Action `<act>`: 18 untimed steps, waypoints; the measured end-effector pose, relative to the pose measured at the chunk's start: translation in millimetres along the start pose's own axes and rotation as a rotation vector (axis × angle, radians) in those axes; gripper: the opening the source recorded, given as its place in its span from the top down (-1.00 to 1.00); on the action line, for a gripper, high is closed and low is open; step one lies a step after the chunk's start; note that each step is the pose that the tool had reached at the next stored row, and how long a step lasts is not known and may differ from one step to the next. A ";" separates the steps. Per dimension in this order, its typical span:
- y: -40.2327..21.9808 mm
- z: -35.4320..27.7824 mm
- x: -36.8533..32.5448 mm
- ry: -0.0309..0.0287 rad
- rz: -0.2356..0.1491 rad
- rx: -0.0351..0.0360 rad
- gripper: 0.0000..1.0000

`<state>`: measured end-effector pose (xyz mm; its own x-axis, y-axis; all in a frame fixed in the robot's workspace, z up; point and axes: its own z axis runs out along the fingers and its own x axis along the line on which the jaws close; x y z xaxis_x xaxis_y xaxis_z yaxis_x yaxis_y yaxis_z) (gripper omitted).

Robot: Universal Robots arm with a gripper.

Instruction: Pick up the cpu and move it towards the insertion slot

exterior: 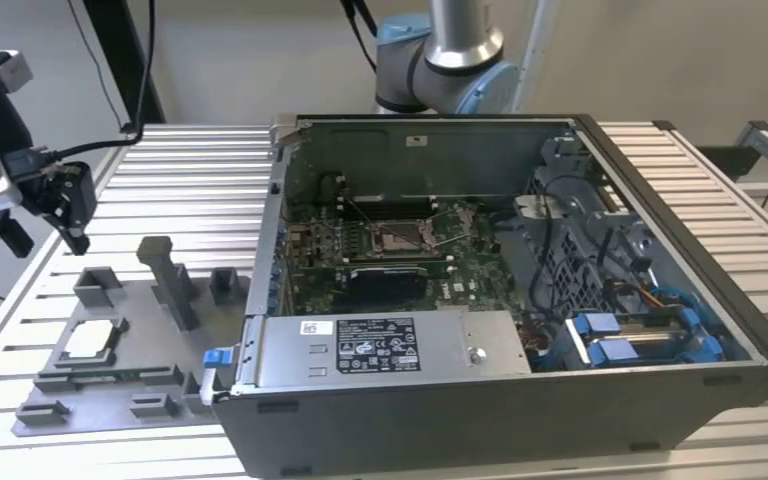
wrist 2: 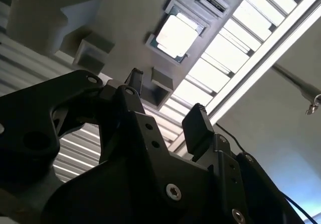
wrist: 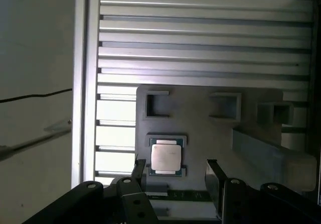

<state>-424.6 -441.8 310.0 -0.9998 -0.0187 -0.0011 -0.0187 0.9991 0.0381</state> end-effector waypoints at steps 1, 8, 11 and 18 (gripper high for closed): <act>-0.2 2.0 0.2 0.0000 0.000 0.0000 -1.00; -0.8 12.2 0.8 -0.0005 0.000 0.0000 -1.00; -1.0 16.1 1.1 -0.0007 0.000 -0.0001 -1.00; -1.1 18.8 1.2 -0.0005 0.000 0.0001 -1.00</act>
<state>-425.8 -442.2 291.1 -0.9998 -0.0186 -0.0016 -0.0187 0.9991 0.0380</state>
